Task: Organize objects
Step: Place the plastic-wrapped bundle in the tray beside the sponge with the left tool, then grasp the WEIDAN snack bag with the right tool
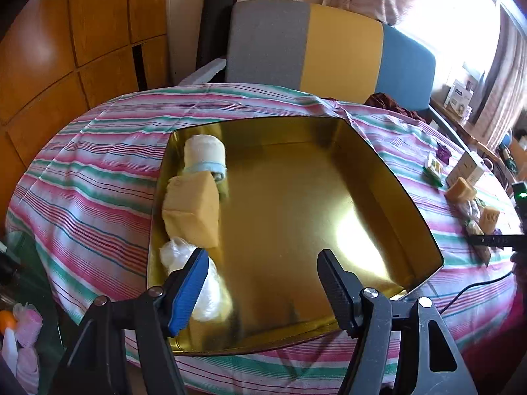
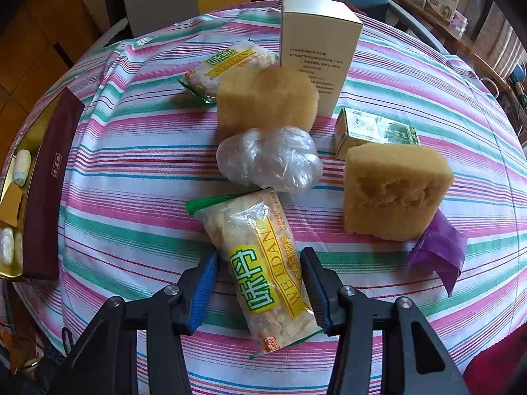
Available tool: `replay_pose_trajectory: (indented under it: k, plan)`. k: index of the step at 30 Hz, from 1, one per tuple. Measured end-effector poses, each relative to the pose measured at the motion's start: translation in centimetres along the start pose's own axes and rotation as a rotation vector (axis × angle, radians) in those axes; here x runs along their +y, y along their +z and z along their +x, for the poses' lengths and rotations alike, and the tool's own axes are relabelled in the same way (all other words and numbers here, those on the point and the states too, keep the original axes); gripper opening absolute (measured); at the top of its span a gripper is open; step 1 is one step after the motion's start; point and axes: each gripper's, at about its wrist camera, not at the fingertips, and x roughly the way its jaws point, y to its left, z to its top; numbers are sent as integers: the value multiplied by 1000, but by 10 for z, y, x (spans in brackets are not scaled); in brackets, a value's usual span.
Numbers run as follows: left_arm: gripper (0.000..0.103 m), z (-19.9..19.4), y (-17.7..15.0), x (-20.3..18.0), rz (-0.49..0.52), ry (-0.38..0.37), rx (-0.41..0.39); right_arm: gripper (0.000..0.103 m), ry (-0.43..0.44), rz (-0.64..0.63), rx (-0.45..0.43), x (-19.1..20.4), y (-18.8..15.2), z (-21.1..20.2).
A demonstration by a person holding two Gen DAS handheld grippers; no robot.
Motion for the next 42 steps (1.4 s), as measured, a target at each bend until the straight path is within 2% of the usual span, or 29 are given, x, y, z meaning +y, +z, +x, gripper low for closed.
replay_pose_trajectory:
  k: [15,19,21,25,37,42]
  plan:
    - [69,0,-6,-4,6,16,1,51,-5,-8,3,3,0,2]
    - [69,0,-6,-3,2,14,2,41,-9,-10,4,10,1,2]
    - [69,0,-7,-3,1,15,4,40,5,-4,7,13,0,1]
    - [69,0,-8,-3,-1,8,4,40,-33,-34,11,24,0,4]
    - [69,-5,-11,4,-23,-5,-1,45,37,93,10,-7,7,5]
    - [69,-7,-11,1,-18,-7,-4,41,-10,27,1,2,4,5]
